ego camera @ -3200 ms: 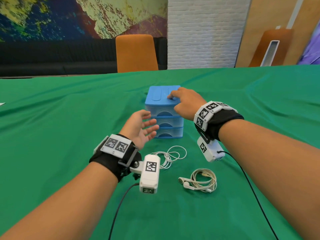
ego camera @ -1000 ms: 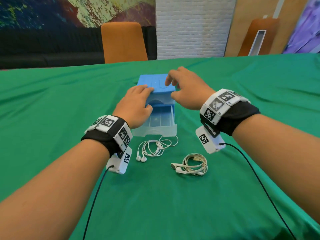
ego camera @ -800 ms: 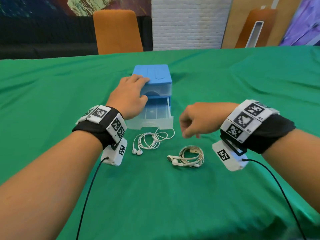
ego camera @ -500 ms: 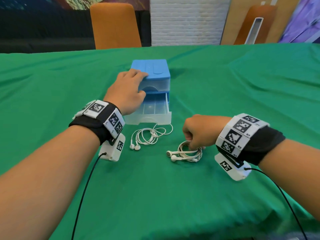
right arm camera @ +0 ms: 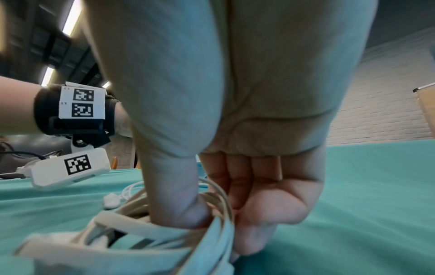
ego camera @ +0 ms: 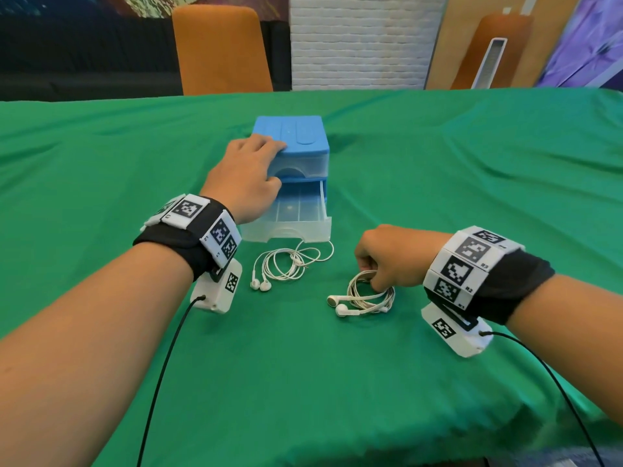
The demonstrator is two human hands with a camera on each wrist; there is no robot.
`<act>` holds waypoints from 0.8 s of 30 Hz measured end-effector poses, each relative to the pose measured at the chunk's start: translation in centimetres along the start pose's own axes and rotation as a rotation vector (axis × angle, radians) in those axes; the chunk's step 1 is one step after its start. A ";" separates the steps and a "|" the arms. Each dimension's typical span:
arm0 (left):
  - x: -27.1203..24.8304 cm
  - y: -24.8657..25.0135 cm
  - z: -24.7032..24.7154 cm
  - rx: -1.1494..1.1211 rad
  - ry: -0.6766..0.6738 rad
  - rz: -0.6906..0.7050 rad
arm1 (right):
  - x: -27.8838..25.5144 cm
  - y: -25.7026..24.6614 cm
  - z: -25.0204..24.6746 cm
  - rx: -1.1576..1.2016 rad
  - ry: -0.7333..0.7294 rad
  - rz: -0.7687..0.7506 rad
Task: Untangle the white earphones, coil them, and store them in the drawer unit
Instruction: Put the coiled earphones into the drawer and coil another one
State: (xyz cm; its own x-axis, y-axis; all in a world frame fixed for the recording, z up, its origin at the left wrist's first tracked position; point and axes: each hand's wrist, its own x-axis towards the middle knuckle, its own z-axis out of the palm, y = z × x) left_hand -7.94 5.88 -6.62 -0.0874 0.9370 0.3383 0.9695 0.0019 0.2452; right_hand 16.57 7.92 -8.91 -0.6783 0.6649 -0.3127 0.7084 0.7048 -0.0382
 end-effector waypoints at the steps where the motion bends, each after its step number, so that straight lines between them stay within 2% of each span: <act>1: 0.0 0.0 0.0 -0.003 0.001 -0.003 | 0.0 0.0 0.1 -0.007 -0.001 0.001; 8: -0.1 -0.1 -0.3 -0.006 -0.018 0.004 | -0.4 1.0 -1.5 0.039 0.035 0.006; 17: -0.1 -0.2 -0.3 -0.016 -0.025 0.004 | -0.2 1.5 -6.3 0.263 0.054 0.007; 24: 0.5 -1.0 -1.1 -0.059 -0.059 0.015 | 2.2 -0.1 -12.6 0.360 0.236 0.011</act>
State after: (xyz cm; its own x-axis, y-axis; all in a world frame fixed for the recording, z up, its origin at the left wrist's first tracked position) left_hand -9.25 6.01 -5.73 -0.0576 0.9557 0.2886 0.9552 -0.0312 0.2942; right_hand 12.58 12.42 2.32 -0.6670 0.7395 -0.0912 0.7103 0.5940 -0.3777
